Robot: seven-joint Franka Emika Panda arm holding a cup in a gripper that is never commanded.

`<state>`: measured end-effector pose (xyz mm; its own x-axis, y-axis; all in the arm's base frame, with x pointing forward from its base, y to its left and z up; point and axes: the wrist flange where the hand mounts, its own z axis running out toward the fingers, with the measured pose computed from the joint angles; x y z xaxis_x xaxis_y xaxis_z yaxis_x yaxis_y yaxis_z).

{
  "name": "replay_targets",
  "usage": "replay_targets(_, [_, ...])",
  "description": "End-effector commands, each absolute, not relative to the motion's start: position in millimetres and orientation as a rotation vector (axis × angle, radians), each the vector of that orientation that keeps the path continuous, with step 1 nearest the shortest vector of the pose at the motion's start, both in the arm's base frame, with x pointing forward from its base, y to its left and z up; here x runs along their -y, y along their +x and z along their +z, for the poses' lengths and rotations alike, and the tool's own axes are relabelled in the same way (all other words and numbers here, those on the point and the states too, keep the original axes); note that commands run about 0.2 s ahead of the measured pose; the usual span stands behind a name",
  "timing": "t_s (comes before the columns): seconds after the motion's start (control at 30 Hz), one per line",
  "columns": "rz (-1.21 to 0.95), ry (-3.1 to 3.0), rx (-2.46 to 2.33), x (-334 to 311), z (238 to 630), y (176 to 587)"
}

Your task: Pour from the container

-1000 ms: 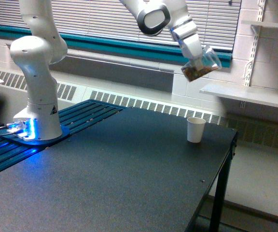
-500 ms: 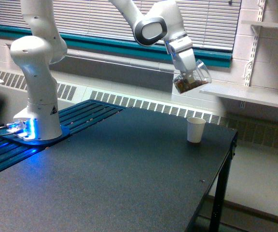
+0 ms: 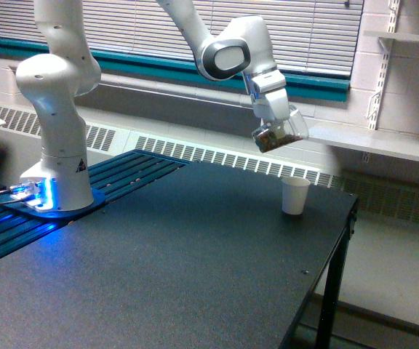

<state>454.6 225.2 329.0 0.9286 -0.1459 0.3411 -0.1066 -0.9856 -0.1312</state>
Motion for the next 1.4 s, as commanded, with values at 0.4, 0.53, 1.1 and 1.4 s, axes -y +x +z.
replay_targets(0.4, [-0.498, -3.036, -0.186, -239.2, 299.3, 446.6])
replay_targets(0.53, [-0.482, -3.055, -0.185, -239.7, 291.6, 446.3])
replay_targets(1.1, [-0.438, -3.132, -0.131, -258.1, 269.2, 452.6])
replay_targets(1.4, [-0.438, -3.182, -0.069, -269.5, 263.0, 454.3])
